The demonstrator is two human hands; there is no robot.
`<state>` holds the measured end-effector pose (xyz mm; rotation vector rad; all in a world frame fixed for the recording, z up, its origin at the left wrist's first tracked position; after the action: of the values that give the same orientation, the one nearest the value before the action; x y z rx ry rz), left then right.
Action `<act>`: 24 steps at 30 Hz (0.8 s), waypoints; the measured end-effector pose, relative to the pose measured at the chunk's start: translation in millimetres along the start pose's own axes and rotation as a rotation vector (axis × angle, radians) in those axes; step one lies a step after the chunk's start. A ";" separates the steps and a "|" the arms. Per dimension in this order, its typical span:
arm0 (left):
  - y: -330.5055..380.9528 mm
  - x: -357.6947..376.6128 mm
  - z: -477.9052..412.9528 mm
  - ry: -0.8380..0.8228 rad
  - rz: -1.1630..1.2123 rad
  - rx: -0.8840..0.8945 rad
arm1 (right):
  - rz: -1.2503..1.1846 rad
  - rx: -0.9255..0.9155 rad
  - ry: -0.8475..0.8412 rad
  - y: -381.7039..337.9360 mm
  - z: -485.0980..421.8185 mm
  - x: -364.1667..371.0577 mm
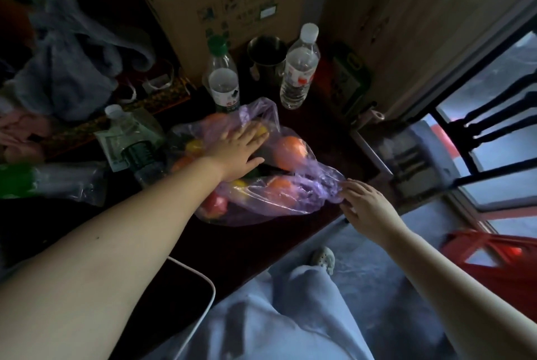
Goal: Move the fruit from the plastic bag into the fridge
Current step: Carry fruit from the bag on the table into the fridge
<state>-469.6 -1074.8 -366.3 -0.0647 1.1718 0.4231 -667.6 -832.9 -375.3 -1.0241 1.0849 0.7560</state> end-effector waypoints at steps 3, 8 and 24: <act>4.8 1.6 1.8 0.048 0.017 -0.008 | -0.124 0.012 0.127 -29.3 -3.4 -12.5; 31.1 -2.4 36.7 0.412 0.026 0.276 | -0.066 -0.199 0.086 -98.1 -23.4 -15.3; 48.0 59.3 118.1 0.308 0.058 0.267 | 0.025 -0.250 -0.033 -94.9 14.1 34.3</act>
<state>-363.9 -982.1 -365.0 0.1409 1.5282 0.3101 -568.0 -853.7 -379.0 -1.2057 0.9928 0.9426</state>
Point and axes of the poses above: each hand's wrist, its own z-axis away from the middle knuckle, its own x-axis out of the palm, y = z × x, the point moved 3 cm from there along -z, towards the middle knuckle, and after that the axes turned 11 degrees about x, right-handed, at the moved point
